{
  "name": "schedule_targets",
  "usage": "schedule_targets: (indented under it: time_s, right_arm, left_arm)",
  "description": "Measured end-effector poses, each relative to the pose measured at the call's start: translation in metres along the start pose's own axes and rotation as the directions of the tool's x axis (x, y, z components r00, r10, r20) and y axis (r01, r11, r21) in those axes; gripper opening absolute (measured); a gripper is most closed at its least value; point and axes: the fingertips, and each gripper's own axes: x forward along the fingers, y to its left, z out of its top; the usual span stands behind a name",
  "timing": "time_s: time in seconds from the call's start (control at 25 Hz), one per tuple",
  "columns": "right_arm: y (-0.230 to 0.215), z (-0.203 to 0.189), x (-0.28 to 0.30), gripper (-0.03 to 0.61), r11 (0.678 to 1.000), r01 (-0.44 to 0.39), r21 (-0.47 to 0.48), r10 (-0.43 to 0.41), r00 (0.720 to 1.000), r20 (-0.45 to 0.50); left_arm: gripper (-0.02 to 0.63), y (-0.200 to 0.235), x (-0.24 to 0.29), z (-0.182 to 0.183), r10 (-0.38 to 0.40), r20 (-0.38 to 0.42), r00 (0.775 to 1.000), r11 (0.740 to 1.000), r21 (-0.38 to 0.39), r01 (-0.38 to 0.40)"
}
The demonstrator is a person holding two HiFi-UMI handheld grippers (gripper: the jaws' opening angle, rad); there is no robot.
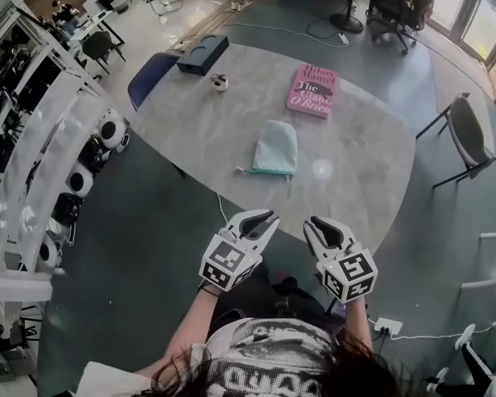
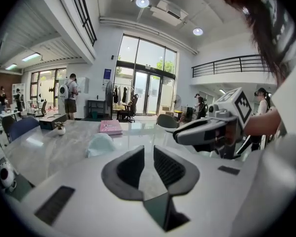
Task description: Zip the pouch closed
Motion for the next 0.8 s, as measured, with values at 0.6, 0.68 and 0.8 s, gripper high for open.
schedule_targets:
  time_s: [0.6,0.68,0.8]
  right_arm:
    - [0.032,-0.010,-0.040,0.040,0.998,-0.061,0.003,0.061,0.996,0.063]
    - [0.036,-0.006,-0.039,0.029,0.998,-0.063,0.007,0.062,0.995,0.078]
    - [0.044,-0.001,-0.036,-0.002,0.998,-0.055,0.006,0.054,0.994,0.096]
  left_arm:
    - [0.021,-0.058,-0.039,-0.016,0.059,-0.020,0.998,0.998,-0.027,-0.060]
    - [0.021,-0.061,-0.041,-0.014,0.051,-0.019,0.999,0.999,-0.017,-0.052]
    - [0.018,-0.064,-0.048,-0.008,0.037,-0.009,0.999,0.999,0.000,-0.037]
